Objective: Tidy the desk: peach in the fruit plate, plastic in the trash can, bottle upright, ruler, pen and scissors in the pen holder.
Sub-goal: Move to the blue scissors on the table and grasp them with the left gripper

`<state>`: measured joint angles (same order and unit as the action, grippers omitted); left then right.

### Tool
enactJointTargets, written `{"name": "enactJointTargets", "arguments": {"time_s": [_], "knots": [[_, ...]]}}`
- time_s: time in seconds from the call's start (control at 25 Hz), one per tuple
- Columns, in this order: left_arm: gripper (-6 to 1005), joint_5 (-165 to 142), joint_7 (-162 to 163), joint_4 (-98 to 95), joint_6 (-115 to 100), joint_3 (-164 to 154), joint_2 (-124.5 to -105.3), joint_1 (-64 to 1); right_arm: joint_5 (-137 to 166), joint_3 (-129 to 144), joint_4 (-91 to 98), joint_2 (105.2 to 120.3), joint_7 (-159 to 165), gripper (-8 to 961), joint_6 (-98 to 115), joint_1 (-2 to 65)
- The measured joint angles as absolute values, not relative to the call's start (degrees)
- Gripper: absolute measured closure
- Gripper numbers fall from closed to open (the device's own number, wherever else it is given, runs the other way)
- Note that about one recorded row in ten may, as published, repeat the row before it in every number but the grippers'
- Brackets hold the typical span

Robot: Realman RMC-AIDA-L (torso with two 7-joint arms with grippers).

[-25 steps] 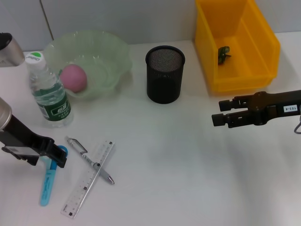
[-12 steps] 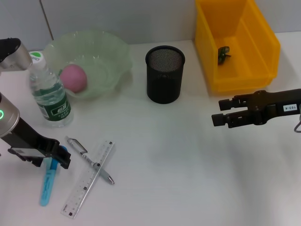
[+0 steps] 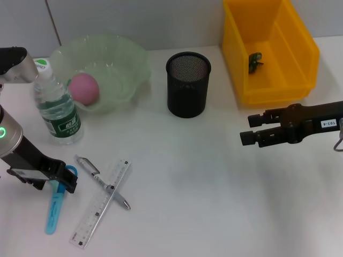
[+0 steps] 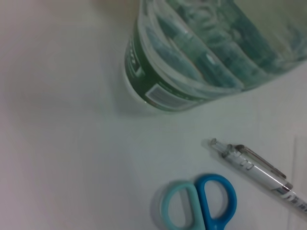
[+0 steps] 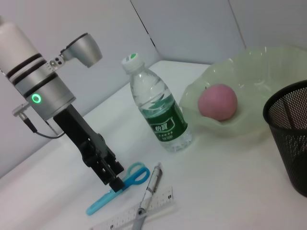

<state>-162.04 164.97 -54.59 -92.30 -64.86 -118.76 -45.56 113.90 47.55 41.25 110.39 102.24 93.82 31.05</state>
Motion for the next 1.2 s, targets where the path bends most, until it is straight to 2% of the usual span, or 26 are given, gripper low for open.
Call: {"name": "enactJointTargets", "arguments": {"time_s": [0.92,1.04,1.2], "knots": [[250,-161.5,164.9,-51.7,-90.6,-68.9,-118.83,-47.3,115.2,47.5,41.3,110.74,102.2,129,93.7,32.4],[357,-161.5,164.9,-51.7,-90.3,-68.9,-118.83,-47.4,115.2,47.5,41.3,110.74,102.2,128,93.7,32.4],[364,-161.6,164.9,-51.6,-90.1,-68.9,-118.83,-47.5,115.2,47.5,41.3,110.74,102.2,128,93.7,32.5]]}}
